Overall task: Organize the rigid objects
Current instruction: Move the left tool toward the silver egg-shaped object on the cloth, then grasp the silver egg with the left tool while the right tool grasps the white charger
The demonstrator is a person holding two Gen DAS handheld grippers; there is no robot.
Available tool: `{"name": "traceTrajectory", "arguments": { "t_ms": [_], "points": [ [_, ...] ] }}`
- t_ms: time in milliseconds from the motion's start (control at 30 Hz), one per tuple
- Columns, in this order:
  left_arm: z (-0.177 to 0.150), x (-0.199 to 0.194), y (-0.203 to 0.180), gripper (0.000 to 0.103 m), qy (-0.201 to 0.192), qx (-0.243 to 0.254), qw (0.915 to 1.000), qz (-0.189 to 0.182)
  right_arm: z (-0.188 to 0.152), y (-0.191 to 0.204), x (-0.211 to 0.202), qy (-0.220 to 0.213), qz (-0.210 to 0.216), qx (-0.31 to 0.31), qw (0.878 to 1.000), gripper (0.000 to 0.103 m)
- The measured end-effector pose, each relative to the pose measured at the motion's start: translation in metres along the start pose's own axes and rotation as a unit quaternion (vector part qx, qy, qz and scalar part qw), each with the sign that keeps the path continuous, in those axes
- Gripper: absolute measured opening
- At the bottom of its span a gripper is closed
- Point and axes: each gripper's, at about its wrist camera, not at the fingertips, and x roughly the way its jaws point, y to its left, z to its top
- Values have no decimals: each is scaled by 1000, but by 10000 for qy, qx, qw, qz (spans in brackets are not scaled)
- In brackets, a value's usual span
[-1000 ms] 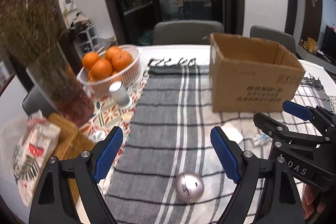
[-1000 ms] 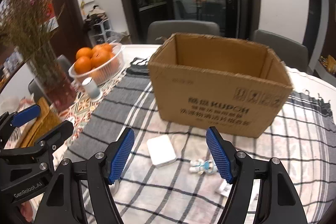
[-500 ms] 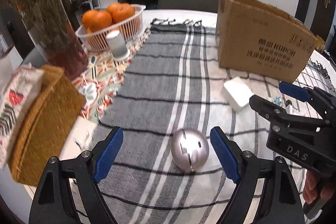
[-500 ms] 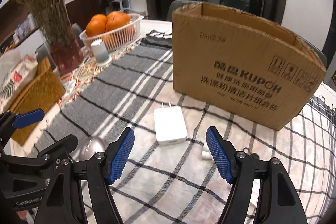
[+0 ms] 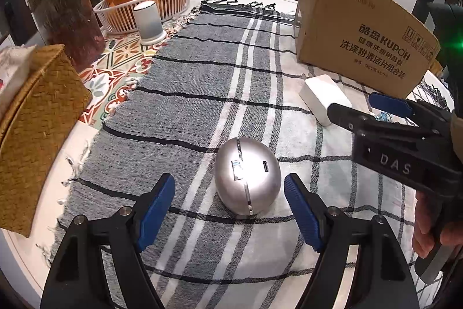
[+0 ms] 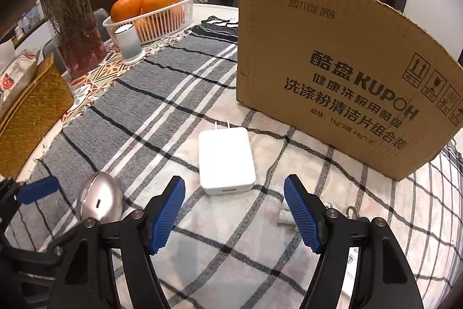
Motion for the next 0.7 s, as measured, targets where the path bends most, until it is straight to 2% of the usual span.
{"name": "traceTrajectory", "arguments": {
  "t_ms": [167,500,600,700],
  "points": [
    [0,7,-3,75,6,22,10000,-39,4,-5,10,56,8,99,9999,71],
    [-2,21,-5,63,79,29,9998,-154,10,-5,37,308,-18,97,9995,71],
    [-3,24,-4,54,96,55,9998,-135,9,-3,42,399,-98,42,9991,70],
    [-3,23,-1,53,70,26,9999,-140,9,-3,41,366,-105,43,9993,65]
  ]
}}
